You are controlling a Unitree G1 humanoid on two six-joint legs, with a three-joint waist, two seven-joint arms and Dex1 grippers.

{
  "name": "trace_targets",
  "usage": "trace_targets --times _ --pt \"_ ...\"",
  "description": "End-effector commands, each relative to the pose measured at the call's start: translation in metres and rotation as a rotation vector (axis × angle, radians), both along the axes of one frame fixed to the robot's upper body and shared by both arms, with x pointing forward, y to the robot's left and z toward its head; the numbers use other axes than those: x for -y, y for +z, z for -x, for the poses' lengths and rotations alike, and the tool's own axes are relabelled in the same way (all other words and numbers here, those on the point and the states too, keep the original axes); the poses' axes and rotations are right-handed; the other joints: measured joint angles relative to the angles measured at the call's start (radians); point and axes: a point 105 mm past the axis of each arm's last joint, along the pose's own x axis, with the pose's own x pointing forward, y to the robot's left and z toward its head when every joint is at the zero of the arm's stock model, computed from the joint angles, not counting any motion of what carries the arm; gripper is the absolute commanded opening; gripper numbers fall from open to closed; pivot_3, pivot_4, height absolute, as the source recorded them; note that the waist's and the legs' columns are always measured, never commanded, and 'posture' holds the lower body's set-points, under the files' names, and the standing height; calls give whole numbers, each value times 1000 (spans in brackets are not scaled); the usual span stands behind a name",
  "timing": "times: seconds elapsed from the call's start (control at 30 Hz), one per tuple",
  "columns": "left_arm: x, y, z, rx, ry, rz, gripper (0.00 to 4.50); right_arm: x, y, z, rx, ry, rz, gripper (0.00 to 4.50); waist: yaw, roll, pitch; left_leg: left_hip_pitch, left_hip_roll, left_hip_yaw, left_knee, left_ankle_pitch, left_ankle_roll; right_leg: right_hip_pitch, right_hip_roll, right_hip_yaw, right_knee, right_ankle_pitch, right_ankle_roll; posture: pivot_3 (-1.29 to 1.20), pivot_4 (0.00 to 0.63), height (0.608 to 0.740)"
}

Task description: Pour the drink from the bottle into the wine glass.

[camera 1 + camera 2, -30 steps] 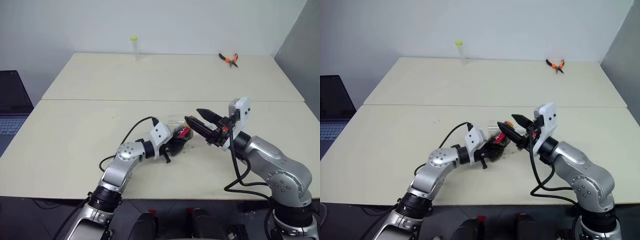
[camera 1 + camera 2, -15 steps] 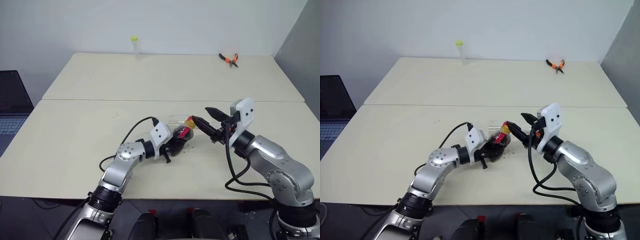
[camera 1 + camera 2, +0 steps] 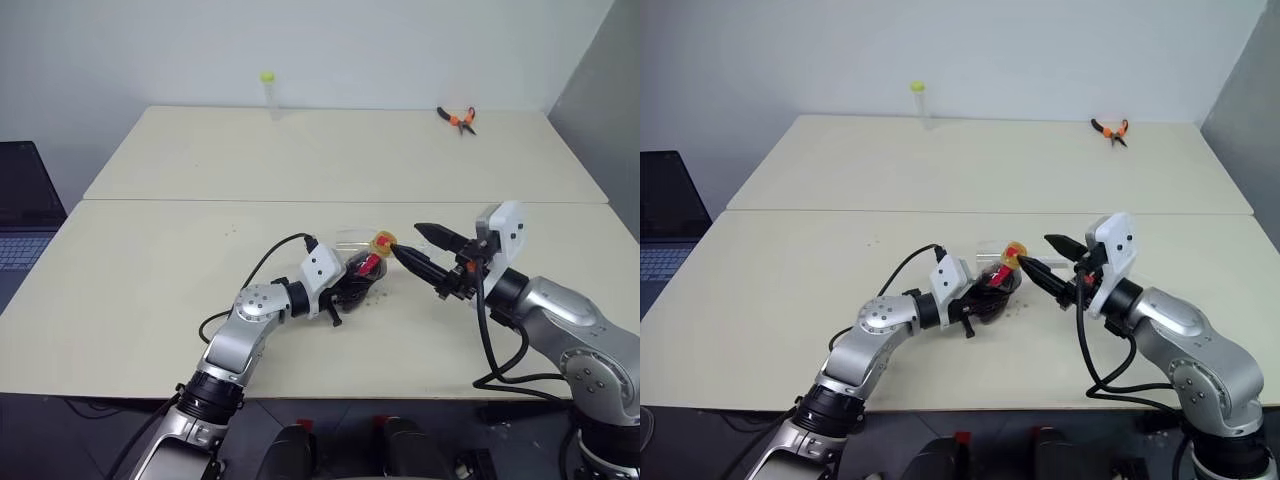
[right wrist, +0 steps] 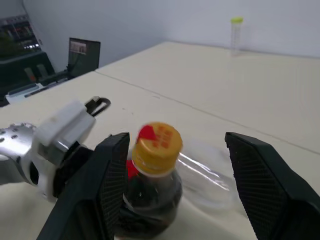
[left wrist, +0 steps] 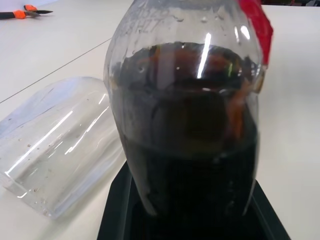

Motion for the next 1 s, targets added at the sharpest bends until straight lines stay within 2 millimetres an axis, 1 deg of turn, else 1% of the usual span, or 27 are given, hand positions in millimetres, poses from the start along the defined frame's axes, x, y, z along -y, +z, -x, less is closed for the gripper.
trace_targets --times 0.03,0.23,0.43,0.67,0.77,0.9,1.0 --pt "5 13 0 53 -25 20 792 -11 13 0 66 2 -11 3260 0 0 0 0 0 0 0 0 0 0 0 0 0 0 0 0 150 740" --pt "6 13 0 52 -27 20 792 -19 11 -5 75 -7 8 3260 0 0 0 0 0 0 0 0 0 0 0 0 0 0 0 0 150 740" --pt "7 13 0 52 -25 22 792 -16 -2 -10 24 -31 24 3260 0 0 0 0 0 0 0 0 0 0 0 0 0 0 0 0 150 740" --pt "7 13 0 50 -25 24 792 -18 -8 -10 -24 -21 -12 3260 0 0 0 0 0 0 0 0 0 0 0 0 0 0 0 0 150 740" --pt "7 13 0 50 -23 23 792 -19 -7 -9 -35 -11 -24 2634 0 0 0 0 0 0 0 0 0 0 0 0 0 0 0 0 150 740" --pt "7 13 1 50 -23 23 792 -21 -6 -7 -39 8 -35 1279 0 0 0 0 0 0 0 0 0 0 0 0 0 0 0 0 150 740" --pt "7 13 1 50 -23 22 792 -23 -3 -5 -46 18 -80 1247 0 0 0 0 0 0 0 0 0 0 0 0 0 0 0 0 150 740"
